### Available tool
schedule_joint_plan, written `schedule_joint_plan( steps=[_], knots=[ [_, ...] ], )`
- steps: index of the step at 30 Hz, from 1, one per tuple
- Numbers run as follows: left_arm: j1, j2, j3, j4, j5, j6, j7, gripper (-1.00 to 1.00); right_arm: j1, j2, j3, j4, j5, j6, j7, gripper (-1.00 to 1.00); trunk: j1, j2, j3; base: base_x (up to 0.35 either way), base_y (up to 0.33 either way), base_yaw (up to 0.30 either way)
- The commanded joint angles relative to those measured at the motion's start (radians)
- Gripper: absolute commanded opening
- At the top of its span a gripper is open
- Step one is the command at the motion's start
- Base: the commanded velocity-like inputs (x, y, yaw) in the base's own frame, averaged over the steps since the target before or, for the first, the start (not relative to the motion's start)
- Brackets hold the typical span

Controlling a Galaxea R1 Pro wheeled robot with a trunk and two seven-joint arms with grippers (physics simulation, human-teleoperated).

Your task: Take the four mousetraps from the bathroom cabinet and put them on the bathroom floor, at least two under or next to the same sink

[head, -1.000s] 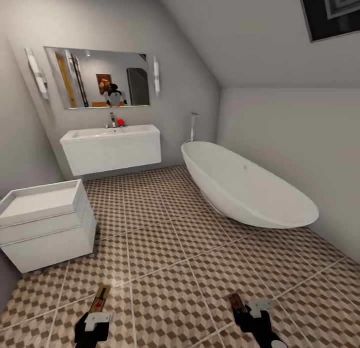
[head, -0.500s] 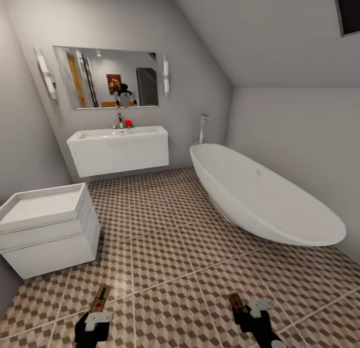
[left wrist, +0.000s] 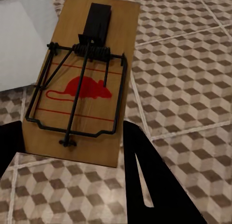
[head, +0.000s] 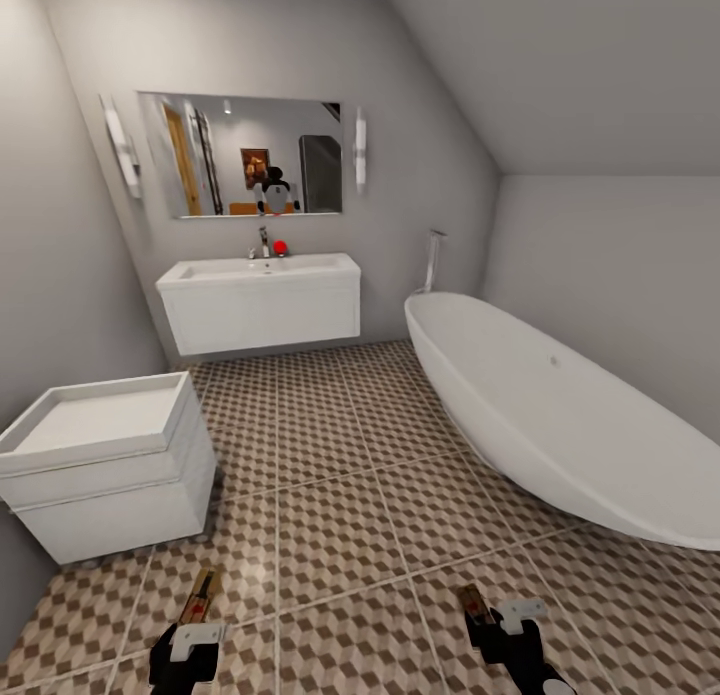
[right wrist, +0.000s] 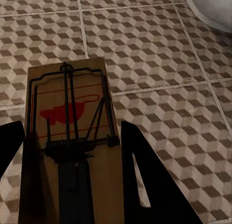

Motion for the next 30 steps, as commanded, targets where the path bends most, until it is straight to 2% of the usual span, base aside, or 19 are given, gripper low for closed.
schedule_joint_plan(
  steps=[1,17,30],
  knots=[
    [-0.001,-0.001,-0.008,0.003,-0.005,-0.003,0.012,-1.00,-0.001,0.000,0.001,0.001,0.003,-0.003,0.001,-1.00,0.000,0.000,-0.001,0.294,0.000,0.006],
    [-0.001,0.000,-0.008,0.003,-0.005,-0.003,0.012,-1.00,0.000,0.000,0.001,0.001,0.004,-0.003,0.000,-1.00,0.000,0.000,-0.001,0.294,0.000,0.010],
    [-0.001,0.000,-0.008,0.003,-0.005,-0.003,0.012,-1.00,0.000,0.000,0.002,0.001,0.004,-0.003,0.000,-1.00,0.000,0.000,-0.001,0.294,0.000,0.123]
  ],
)
